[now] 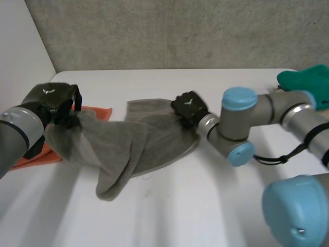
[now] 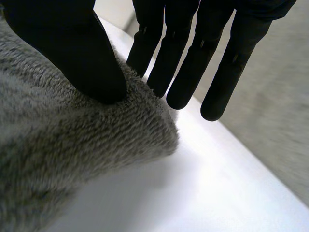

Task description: Fold the laundry.

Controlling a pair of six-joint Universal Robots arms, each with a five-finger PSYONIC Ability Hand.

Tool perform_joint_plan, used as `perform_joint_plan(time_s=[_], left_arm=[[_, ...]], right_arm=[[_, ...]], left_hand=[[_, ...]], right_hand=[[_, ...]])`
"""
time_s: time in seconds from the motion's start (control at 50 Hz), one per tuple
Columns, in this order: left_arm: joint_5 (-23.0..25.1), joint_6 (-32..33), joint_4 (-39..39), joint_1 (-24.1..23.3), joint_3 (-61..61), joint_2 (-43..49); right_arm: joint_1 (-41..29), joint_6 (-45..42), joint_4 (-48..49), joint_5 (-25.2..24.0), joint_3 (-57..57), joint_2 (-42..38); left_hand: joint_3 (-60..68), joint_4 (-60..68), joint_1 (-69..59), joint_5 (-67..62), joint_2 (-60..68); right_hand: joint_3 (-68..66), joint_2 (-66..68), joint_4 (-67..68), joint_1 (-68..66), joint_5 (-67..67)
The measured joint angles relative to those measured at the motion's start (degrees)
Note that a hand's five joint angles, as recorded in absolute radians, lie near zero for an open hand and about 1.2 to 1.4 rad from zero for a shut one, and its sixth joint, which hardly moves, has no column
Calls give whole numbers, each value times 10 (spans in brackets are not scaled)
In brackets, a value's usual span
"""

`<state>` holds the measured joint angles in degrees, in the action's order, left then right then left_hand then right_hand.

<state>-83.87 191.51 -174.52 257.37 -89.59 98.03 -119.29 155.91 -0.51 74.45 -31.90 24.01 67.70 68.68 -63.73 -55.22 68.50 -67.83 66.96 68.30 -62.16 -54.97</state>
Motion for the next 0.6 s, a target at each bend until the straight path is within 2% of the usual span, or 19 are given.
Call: perform_joint_plan(time_s=[0.1, 0.2, 0.24, 0.28, 0.32, 0.42, 0.44, 0.48, 0.5, 0.54, 0.6], left_arm=[[-4, -3, -25, -8, 18, 15], [-6, -7, -41, -19, 29, 30], [-6, -9, -47, -27, 32, 37], [-6, -10, -49, -32, 32, 42], [-7, -11, -51, -43, 32, 50], [-8, -9, -50, -63, 31, 67], [-9, -7, -50, -69, 31, 72], [-9, -6, -50, -72, 32, 75], [-9, -4, -49, -75, 32, 78], [-10, -1, -49, -79, 34, 81], [-11, 2, -47, -80, 38, 80]], right_arm=[[31, -19, 29, 26, -133, 124], [63, -87, 22, 35, -286, 260], [77, -142, -22, 43, -366, 329], [83, -175, -62, 48, -409, 365], [90, -230, -146, 57, -482, 422], [85, -289, -276, 38, -571, 485], [79, -290, -300, 17, -589, 499], [75, -285, -305, 3, -594, 505], [73, -272, -303, -11, -594, 508], [74, -238, -281, -27, -582, 510], [81, -194, -241, -23, -556, 506]], left_hand=[[0, 0, 0, 0, 0], [0, 0, 0, 0, 0], [3, 0, 0, 0, 0], [3, 0, 0, 0, 0], [3, 0, 0, 0, 0], [3, 0, 0, 0, 0], [3, 0, 0, 0, 0], [3, 0, 0, 0, 0], [3, 0, 0, 0, 0], [3, 0, 0, 0, 0], [3, 0, 0, 0, 0]], right_hand=[[0, 0, 1, 0, 0], [0, 0, 2, 0, -8], [0, 0, 2, 0, -8], [0, 0, 2, 0, -8], [0, 0, 2, 0, -8], [12, -11, -12, 11, 4], [162, -165, -162, 158, 142], [243, -250, -243, 240, 237], [377, -388, -378, 384, 377], [529, -528, -533, 486, 506], [561, -551, -563, 495, 522]])
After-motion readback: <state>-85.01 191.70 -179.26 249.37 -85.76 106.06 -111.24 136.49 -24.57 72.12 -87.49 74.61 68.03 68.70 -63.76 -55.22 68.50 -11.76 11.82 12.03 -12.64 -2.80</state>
